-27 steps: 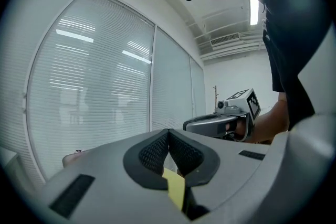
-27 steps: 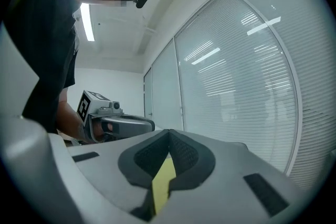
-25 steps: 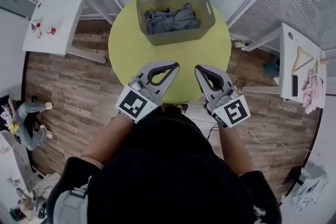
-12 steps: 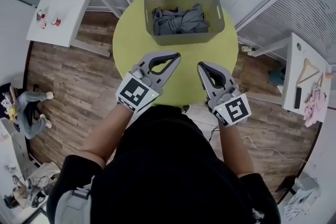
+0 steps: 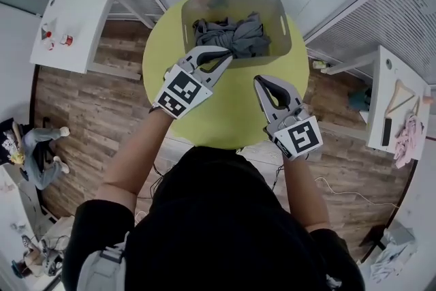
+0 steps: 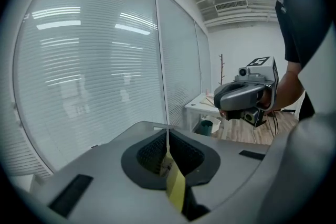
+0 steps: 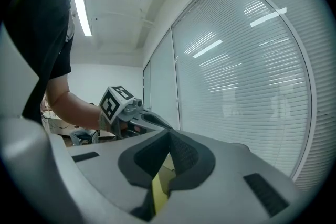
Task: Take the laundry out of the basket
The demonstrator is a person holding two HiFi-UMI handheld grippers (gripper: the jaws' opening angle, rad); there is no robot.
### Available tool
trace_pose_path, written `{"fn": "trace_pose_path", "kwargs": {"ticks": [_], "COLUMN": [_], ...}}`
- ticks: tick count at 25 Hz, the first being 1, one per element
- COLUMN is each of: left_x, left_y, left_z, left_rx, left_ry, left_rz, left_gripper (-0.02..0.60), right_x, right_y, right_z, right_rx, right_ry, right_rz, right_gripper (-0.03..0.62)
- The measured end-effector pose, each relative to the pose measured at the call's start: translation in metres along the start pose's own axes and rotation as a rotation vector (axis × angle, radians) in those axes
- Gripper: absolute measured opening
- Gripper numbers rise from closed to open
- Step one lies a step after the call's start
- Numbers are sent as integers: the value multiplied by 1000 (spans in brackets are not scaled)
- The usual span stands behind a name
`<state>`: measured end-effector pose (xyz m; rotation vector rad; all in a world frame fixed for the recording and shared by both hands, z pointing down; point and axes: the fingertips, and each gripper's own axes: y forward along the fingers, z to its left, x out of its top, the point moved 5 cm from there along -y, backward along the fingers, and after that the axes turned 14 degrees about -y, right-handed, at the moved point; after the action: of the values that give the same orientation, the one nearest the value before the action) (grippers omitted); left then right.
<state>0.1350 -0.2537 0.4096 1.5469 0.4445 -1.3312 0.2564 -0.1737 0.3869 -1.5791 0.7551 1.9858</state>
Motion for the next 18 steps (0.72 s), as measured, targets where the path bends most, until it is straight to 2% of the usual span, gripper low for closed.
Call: {"fn": "trace_pose_path", "kwargs": {"ticks": [2,6,11,18], "left_x": [-4,-19,-53,-94], "left_y": [14,46,85,140], "left_z": [18,50,79,112], "left_rx": [-3,-3,-45,-84], "left_ry": [4,18,28,20], "left_rz": [49,156,344,556], "left_gripper": [16,77,141,218], "right_x": [-4,-11,-20,-32], "right_y": [11,32,54,71], "right_z": [-8,-23,-35,-53], "right_rx": [-8,-23,-36,-61], "right_ry": [0,1,7,27], "right_rz": [5,11,36,58], "right_gripper": [23,23,23,23]}}
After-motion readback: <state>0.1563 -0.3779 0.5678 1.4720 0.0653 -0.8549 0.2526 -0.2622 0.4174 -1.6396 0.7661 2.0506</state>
